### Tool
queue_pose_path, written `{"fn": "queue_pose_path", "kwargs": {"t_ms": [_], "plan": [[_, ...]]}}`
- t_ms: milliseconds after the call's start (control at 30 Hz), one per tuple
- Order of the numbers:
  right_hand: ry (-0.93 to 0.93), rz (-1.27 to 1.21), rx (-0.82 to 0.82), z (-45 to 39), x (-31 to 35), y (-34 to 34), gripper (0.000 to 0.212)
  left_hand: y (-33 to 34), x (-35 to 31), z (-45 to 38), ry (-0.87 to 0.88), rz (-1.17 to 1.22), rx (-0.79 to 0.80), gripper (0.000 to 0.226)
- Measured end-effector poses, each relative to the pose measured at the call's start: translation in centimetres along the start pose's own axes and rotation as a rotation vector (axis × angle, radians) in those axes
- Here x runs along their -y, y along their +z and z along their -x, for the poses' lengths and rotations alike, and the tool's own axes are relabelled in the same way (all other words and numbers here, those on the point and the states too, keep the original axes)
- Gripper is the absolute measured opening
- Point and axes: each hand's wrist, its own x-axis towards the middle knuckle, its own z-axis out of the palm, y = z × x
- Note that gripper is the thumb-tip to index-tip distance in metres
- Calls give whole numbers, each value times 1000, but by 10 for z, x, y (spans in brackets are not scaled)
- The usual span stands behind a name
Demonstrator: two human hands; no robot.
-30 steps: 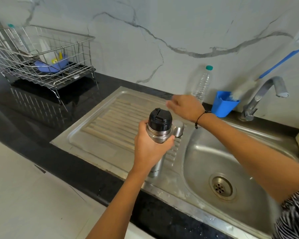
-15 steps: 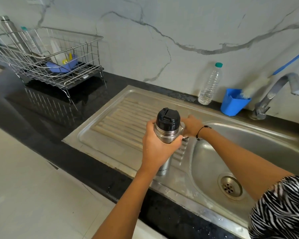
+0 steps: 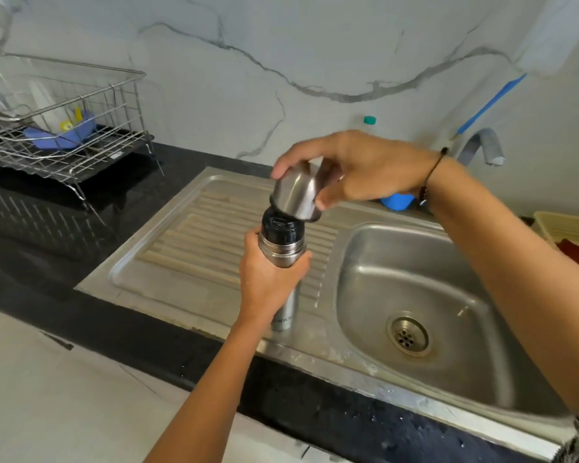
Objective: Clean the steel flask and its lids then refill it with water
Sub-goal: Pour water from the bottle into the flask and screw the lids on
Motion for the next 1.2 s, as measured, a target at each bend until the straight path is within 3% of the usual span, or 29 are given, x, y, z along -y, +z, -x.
{"fn": "queue_pose_path", "kwargs": {"t_ms": [300,567,667,800,933,1000,1067,1200], "plan": [[-187,367,112,-18,16,36,52,1,1,-1,29,23,-6,67],[-80,578,108,-21,22,43,51,2,1,0,13,23,-11,59],[-7,714,-7,-23,24,49,39,1,1,0,19,20,-12,58],[149,921,-177,-24,24,64,69,0,1,1,33,30,11,65],[189,658,-230,-23,18,50,67,0,0,0,7,31,13,59],[57,421,-33,-21,11,39,46,0,0,0,3,32,13,58],[-98,296,167,-19,7,36,50,0,0,0,11,41,9,61],[-167,418,55,-19,-4,47,47,1,1,-1,12,43,3,61]]}}
